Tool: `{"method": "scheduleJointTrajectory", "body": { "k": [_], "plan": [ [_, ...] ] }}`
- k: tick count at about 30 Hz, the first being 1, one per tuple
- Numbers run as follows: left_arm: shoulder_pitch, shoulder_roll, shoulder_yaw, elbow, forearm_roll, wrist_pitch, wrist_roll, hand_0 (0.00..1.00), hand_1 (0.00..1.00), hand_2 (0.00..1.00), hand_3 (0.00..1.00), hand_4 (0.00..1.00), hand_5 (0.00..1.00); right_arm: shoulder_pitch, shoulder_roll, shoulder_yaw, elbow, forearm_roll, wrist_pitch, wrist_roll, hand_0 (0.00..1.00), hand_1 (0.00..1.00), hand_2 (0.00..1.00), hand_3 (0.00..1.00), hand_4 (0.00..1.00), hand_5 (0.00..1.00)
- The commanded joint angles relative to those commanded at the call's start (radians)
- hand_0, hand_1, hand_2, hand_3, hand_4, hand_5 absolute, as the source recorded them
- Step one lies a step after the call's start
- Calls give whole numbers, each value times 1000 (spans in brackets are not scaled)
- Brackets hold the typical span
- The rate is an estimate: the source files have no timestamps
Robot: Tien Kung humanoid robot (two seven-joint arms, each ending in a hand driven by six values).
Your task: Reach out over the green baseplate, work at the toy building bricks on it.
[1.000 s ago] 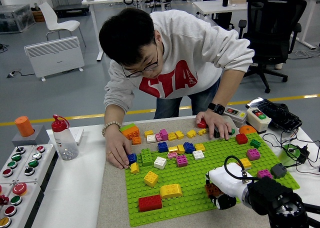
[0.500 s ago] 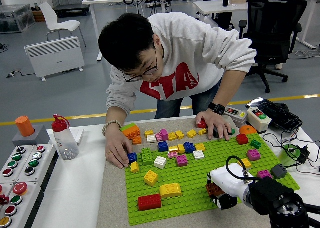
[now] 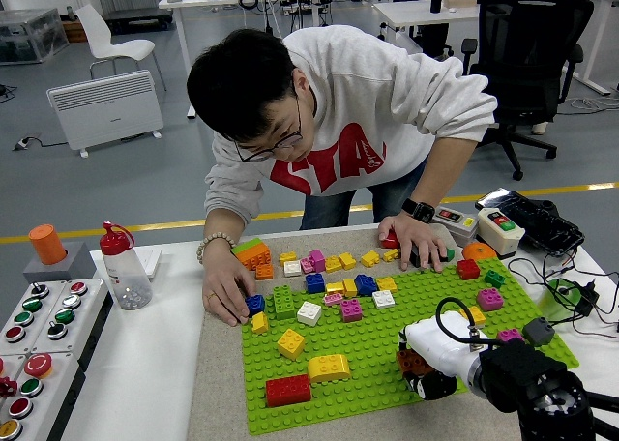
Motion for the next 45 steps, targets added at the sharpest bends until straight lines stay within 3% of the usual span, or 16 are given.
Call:
{"method": "scheduleJointTrajectory", "body": {
  "k": [18, 19, 24, 25, 45],
  "plan": [
    [-5, 0, 2, 0, -1, 1, -1, 651, 689, 670, 563, 284, 998, 0, -2, 5, -19, 3, -14, 0, 648, 712, 765, 520, 517, 247],
    [-5, 0, 2, 0, -1, 1, -1, 651, 689, 670, 563, 284, 998, 0, -2, 5, -18, 2, -14, 0, 799, 762, 800, 519, 520, 249],
    [-6, 0, 2, 0, -2, 1, -2, 651, 689, 670, 563, 284, 998, -1, -5, 5, -15, 5, -13, 0, 799, 762, 800, 519, 520, 249],
    [-6, 0, 2, 0, -2, 1, -2, 651, 689, 670, 563, 284, 998, -1, -5, 4, -15, 6, -13, 0, 864, 797, 832, 520, 523, 248],
    [-8, 0, 1, 0, 0, 1, -2, 651, 690, 670, 562, 283, 998, -2, -5, -3, -23, 20, -13, 0, 926, 833, 862, 524, 526, 255]
  ]
}}
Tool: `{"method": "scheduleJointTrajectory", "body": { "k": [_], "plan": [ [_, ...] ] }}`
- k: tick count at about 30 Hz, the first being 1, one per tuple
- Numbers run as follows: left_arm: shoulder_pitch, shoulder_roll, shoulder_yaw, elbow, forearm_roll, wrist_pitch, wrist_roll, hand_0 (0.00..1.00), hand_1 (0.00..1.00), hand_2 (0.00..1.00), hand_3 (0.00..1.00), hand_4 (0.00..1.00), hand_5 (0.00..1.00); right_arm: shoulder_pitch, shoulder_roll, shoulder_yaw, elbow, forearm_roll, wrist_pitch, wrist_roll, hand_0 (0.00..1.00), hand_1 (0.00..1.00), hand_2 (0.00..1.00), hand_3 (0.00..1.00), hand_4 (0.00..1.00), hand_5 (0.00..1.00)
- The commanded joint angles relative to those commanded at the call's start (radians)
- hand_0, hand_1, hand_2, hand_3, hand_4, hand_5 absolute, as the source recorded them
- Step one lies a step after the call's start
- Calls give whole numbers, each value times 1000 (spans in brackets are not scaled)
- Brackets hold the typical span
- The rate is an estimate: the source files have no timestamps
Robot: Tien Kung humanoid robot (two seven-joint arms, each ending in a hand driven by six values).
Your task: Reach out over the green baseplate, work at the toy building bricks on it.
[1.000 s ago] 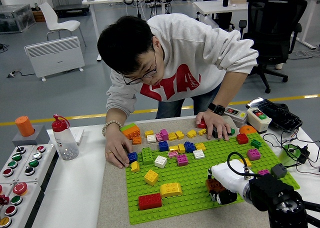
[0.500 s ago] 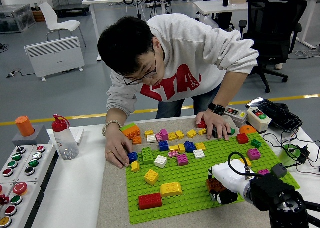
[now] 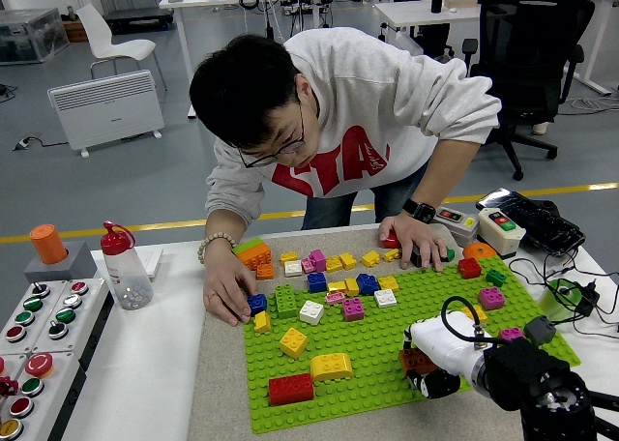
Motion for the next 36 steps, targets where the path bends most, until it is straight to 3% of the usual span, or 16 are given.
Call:
{"method": "scheduleJointTrajectory", "body": {
  "k": [36],
  "plan": [
    [6, -2, 1, 0, 4, -1, 2, 652, 692, 670, 561, 283, 998, -1, 2, -12, -17, 0, 0, 0, 924, 838, 871, 530, 518, 266]
  ]
}}
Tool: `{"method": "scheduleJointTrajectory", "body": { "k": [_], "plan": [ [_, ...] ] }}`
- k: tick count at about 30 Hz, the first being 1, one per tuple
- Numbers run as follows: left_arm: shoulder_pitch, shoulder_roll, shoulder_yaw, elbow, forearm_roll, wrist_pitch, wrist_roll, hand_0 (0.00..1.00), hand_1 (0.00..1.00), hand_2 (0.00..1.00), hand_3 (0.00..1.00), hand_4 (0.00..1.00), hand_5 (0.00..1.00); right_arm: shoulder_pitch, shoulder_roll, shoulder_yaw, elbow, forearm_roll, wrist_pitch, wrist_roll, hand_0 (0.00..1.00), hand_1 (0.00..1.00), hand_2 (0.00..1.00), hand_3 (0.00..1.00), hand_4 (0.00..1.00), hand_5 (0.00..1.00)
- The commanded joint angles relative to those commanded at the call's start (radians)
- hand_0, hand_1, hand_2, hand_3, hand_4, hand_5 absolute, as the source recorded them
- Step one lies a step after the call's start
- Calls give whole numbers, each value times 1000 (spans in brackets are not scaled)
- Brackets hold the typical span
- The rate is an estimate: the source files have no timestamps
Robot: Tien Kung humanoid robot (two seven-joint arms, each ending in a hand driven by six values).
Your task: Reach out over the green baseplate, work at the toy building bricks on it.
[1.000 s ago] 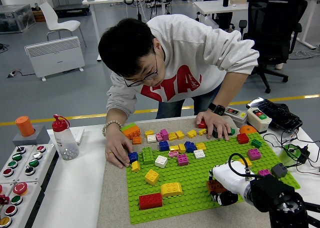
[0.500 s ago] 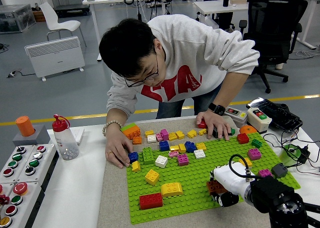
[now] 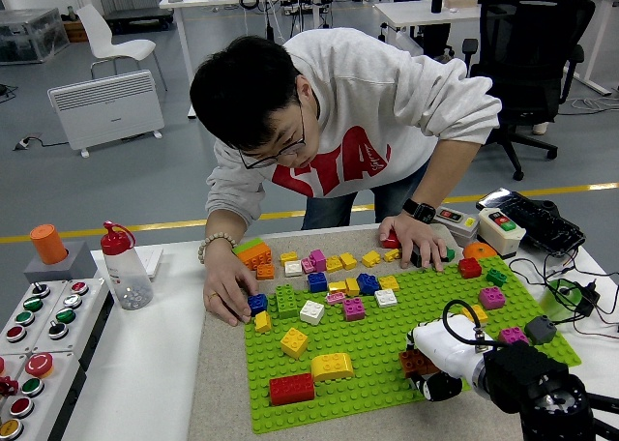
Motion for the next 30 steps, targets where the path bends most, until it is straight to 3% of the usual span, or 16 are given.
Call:
{"method": "scheduleJointTrajectory", "body": {
  "k": [30],
  "plan": [
    [-7, 3, 8, 0, -12, 2, -6, 652, 691, 669, 561, 283, 998, 4, -2, 5, -5, 2, 41, 0, 932, 857, 926, 635, 558, 265]
  ]
}}
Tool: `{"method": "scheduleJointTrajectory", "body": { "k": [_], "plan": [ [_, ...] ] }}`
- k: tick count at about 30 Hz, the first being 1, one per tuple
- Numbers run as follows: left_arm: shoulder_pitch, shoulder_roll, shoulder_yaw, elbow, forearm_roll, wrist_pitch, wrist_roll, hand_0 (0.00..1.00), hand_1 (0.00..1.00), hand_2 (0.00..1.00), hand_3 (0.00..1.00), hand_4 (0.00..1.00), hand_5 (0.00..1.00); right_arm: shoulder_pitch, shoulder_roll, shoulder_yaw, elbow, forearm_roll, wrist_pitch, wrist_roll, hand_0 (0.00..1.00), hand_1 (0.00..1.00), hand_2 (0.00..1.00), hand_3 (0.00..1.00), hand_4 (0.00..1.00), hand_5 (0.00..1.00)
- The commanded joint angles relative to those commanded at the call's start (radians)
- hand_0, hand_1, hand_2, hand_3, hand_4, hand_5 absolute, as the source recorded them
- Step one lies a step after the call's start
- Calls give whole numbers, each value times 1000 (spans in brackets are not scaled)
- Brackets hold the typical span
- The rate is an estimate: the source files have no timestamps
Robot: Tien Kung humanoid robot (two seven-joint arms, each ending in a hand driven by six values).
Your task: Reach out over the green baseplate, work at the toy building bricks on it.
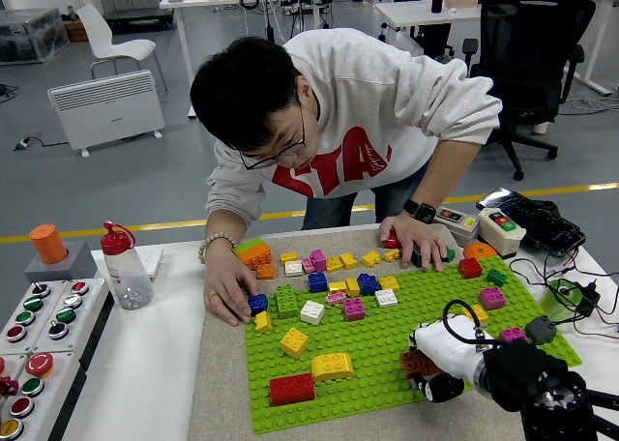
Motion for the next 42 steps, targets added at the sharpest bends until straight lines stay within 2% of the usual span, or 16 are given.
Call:
{"method": "scheduleJointTrajectory", "body": {
  "k": [3, 4, 9, 10, 15, 16, 21, 22, 39, 40, 42],
  "plan": [
    [0, 0, 0, 0, 0, 0, 0, 652, 691, 669, 561, 283, 998, 0, 0, 0, -1, -1, 0, 0, 932, 857, 926, 635, 558, 265],
    [0, 0, 0, 0, 0, 0, 0, 652, 690, 670, 561, 283, 998, 0, 0, 0, -1, -2, -1, 0, 935, 866, 935, 693, 587, 271],
    [0, 0, 0, 0, 1, 1, 0, 652, 690, 670, 561, 283, 998, 1, 1, 0, -2, -6, -3, 0, 935, 866, 935, 693, 587, 271],
    [0, 0, 0, 0, 1, 1, 0, 652, 689, 669, 561, 283, 998, 1, 1, 0, -2, -6, -3, 0, 938, 871, 949, 726, 617, 275],
    [0, -1, 0, 0, 2, 1, 0, 652, 689, 669, 561, 283, 998, 0, 2, -3, -4, -8, -4, 0, 938, 871, 949, 726, 617, 275],
    [1, -1, 0, 0, 2, 1, 0, 652, 690, 668, 561, 283, 998, 0, 2, -4, -4, -9, -5, 0, 940, 877, 964, 767, 635, 272],
    [2, -1, 0, 0, 4, 1, 0, 652, 690, 668, 561, 283, 998, 0, 3, -7, -5, -14, -12, 0, 940, 877, 964, 767, 635, 272],
    [2, -1, 0, 0, 5, 1, 0, 652, 689, 668, 561, 283, 998, 0, 3, -8, -5, -15, -12, 0, 940, 880, 975, 805, 663, 278],
    [9, -3, 0, 0, 9, 1, 2, 651, 689, 668, 561, 282, 998, -3, 8, -13, -3, -26, -31, 0, 944, 882, 984, 828, 683, 276],
    [9, -3, 0, 0, 9, 1, 2, 651, 690, 666, 561, 282, 998, -3, 8, -13, -3, -26, -31, 0, 947, 890, 998, 890, 713, 283],
    [10, -3, -1, 0, 9, 1, 2, 651, 690, 666, 561, 282, 998, -3, 7, -10, 1, -26, -33, 0, 947, 890, 998, 890, 713, 283]
  ]
}}
